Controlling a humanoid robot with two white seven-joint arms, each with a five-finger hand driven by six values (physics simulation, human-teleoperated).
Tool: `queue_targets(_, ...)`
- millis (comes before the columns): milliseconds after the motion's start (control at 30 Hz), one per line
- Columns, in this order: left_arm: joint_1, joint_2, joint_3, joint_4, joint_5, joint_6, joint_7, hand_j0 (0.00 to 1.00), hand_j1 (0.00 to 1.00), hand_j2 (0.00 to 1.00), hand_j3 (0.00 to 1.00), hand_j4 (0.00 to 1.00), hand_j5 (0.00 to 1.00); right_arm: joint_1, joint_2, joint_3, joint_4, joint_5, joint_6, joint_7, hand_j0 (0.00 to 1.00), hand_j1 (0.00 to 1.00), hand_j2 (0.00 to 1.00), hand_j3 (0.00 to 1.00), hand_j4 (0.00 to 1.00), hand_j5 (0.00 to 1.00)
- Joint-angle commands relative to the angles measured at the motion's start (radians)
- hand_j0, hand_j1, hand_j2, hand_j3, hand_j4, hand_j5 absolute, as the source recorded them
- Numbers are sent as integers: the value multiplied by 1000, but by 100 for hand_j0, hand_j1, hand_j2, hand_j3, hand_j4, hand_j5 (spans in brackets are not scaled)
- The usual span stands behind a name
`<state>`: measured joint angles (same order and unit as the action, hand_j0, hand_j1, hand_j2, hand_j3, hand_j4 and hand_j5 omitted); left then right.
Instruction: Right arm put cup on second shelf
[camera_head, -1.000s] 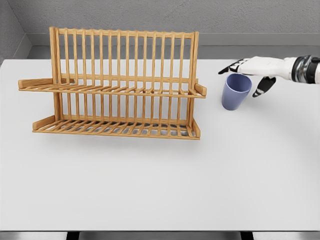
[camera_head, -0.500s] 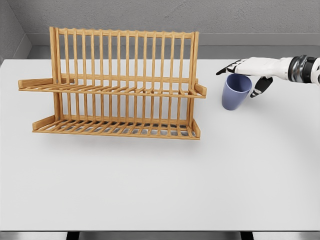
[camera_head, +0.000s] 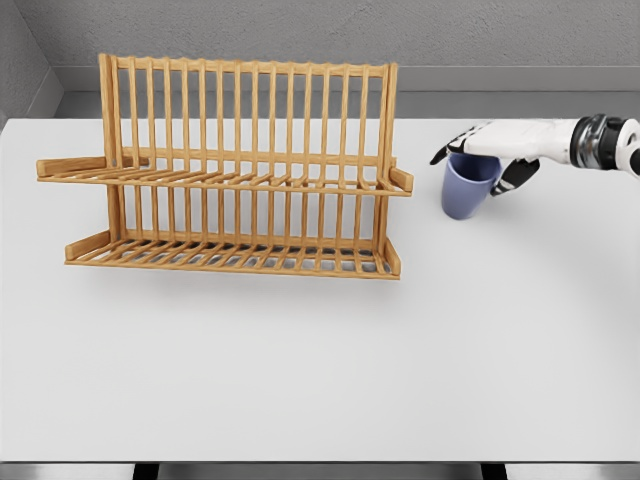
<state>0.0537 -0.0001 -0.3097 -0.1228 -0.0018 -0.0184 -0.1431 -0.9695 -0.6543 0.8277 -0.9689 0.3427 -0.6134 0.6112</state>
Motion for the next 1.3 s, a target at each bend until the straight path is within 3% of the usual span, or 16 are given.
queue_targets(0, 0, 0, 0, 0, 0, 0, 0, 100, 100, 100, 100, 100, 100, 0, -1, 1, -1, -5, 3, 0, 70, 70, 70, 70, 70, 70)
queue_targets(133, 0, 0, 0, 0, 0, 0, -1, 100, 100, 100, 100, 100, 100, 2, -7, -2, -27, -5, 3, 0, 64, 64, 64, 64, 64, 64)
queue_targets(400, 0, 0, 0, 0, 0, 0, 0, 100, 100, 100, 100, 100, 100, -12, -11, -16, -39, -8, 3, 0, 65, 65, 65, 65, 65, 65)
queue_targets(467, 0, 0, 0, 0, 0, 0, -1, 100, 100, 100, 100, 100, 100, -2, -31, -77, -88, -8, 3, 0, 65, 65, 65, 65, 65, 65)
queue_targets(667, 0, 0, 0, 0, 0, 0, -1, 100, 100, 100, 100, 100, 100, 0, -57, -122, -119, -8, 3, 0, 65, 65, 65, 65, 65, 65)
queue_targets(800, 0, 0, 0, 0, 0, 0, 0, 100, 100, 100, 100, 100, 100, 5, -84, -173, -185, -8, 3, 0, 65, 65, 65, 65, 65, 65)
queue_targets(1267, 0, 0, 0, 0, 0, 0, 0, 100, 100, 100, 100, 100, 100, 12, -99, -200, -344, -8, 3, 0, 64, 64, 64, 64, 64, 64)
